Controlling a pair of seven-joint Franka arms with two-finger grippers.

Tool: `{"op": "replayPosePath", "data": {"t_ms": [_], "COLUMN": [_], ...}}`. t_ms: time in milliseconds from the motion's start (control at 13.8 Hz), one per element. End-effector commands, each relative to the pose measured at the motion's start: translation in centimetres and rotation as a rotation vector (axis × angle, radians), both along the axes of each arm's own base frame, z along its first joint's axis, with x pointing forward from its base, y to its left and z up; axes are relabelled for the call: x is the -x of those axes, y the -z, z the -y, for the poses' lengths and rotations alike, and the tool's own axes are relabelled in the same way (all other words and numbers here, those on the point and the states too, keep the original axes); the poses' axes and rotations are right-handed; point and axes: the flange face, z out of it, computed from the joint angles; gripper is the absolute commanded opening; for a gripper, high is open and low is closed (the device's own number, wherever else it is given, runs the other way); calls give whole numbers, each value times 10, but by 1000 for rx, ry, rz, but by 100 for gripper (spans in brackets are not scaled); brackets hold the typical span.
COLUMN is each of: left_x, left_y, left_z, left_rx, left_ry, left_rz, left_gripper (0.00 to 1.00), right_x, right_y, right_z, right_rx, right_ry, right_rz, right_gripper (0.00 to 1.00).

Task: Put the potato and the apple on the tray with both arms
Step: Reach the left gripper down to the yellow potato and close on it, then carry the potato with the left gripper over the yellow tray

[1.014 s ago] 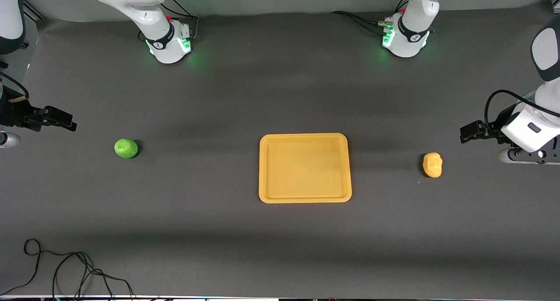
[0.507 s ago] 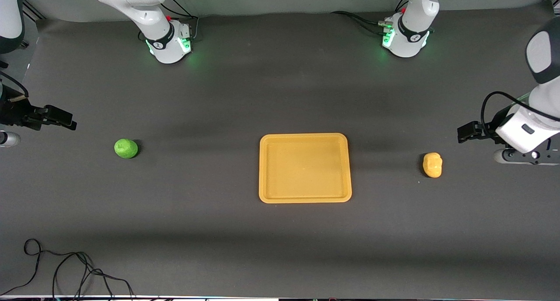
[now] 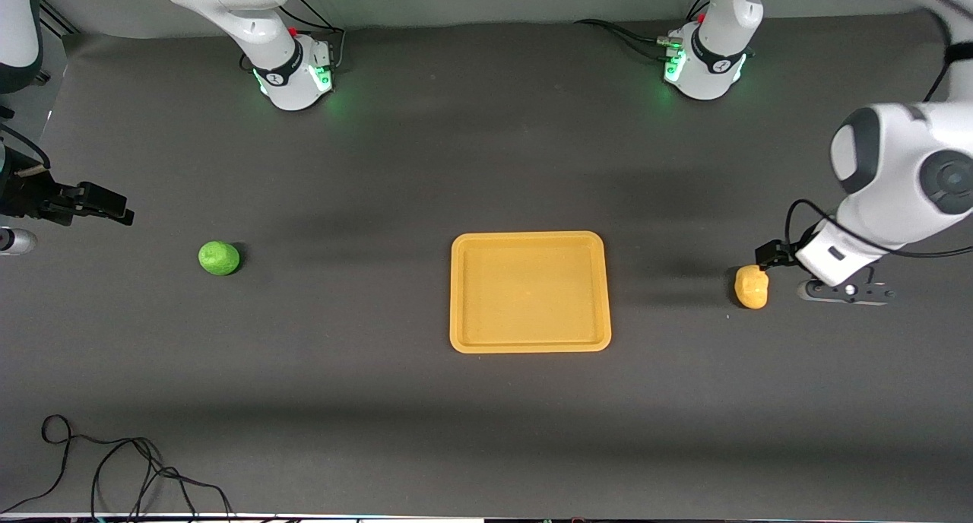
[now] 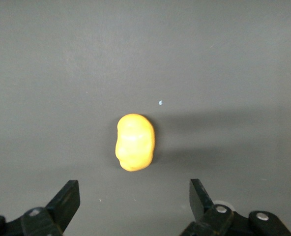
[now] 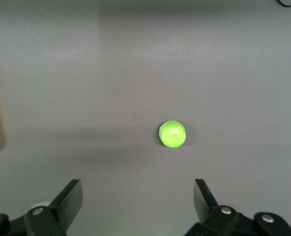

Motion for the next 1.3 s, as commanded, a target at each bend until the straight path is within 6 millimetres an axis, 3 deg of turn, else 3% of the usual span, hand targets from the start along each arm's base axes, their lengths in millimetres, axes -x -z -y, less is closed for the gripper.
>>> {"op": "replayPosePath", "data": {"t_ms": [0, 145, 217, 435, 507, 580, 652, 797, 1014, 1232], "left_x": [4, 8, 10, 8, 5, 3, 3, 0, -10, -16], "left_y": [53, 103, 119, 133, 133, 137, 143, 143, 122, 79], "left_z": [-21, -21, -19, -21, -22, -21, -21, -18, -10, 40], "left_rx": [-6, -3, -2, 2, 6, 6, 6, 5, 5, 46], "left_ry": [30, 38, 44, 71, 66, 67, 67, 72, 69, -5], "left_rz": [-16, -38, -44, -39, -13, 6, 3, 5, 32, 54], "left_gripper": [99, 99, 99, 98, 75, 59, 56, 44, 39, 37], "right_x": [2, 2, 1, 1, 1, 2, 3, 3, 2, 18], "right_y": [-4, -4, -3, -3, -3, -2, 0, 2, 2, 3], "right_z": [1, 2, 2, 4, 3, 3, 4, 7, 6, 16], "right_rx": [-14, -14, -14, -14, -14, -14, -14, -14, -13, -9], "right_ry": [12, 12, 12, 15, 14, 14, 15, 19, 16, -3], "right_rz": [0, 0, 2, 3, 6, 9, 11, 11, 18, 56], "right_gripper": [100, 100, 100, 100, 100, 100, 100, 100, 100, 100]}}
